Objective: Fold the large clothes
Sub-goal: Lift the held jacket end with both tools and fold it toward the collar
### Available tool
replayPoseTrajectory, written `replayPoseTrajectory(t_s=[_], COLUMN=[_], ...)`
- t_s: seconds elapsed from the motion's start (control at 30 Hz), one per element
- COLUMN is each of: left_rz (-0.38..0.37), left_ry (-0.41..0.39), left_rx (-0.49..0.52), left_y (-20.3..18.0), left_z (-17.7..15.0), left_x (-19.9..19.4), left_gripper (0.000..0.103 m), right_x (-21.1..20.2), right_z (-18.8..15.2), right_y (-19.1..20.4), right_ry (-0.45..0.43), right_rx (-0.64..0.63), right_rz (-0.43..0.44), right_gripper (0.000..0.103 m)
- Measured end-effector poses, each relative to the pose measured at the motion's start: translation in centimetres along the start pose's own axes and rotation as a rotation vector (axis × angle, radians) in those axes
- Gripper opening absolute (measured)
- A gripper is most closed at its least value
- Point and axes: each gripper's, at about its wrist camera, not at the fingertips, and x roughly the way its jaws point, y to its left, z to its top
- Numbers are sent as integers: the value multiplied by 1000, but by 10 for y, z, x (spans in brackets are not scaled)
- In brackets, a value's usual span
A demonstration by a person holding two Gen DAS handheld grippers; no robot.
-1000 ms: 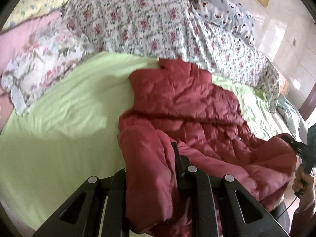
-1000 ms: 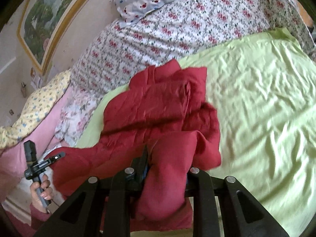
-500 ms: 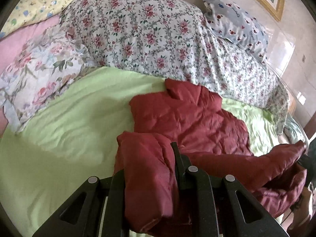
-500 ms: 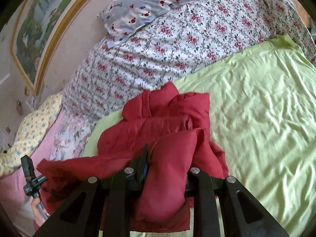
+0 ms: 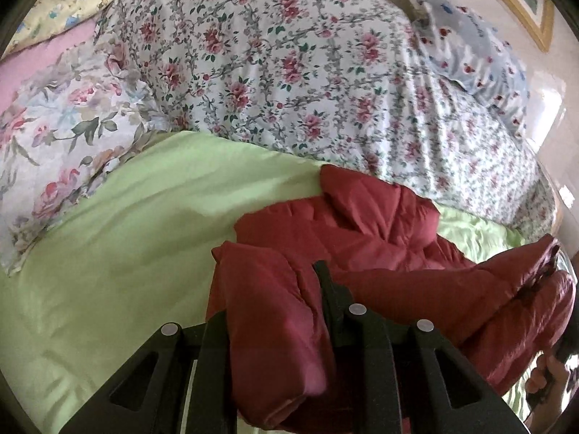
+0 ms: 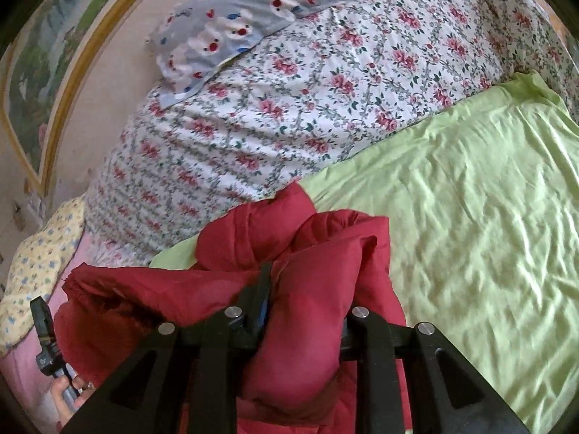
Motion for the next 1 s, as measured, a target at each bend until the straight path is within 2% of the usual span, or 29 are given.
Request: replayPoseTrajectory(t_s=[0.3,0.47,0.67,0.8,0.9,1.0], left_rz=[30,71,79,105,117,92], left_ry=[34,76,97,84,53,22], left_rx=[-73,-71,-69,-34,7,13], left_y=[6,8,10,1,-8,-7], left_z=[46,55,60,61,55,47], left_x=[92,153,200,200,178,150], left_gripper=[23,23,25,26,35,44], right_x=[57,96,138,149,157,161], right_z=[32,36,31,30,29,29], right_y=[-11,-20,-43,-49,-43,-42], right_ry=[-17,-20,0,1,3,5], right_rx=[60,66,112,124,75,65], right_rz=[-57,-94,-117,-143,-189,-194], right_gripper=[25,26,26,26,26,26])
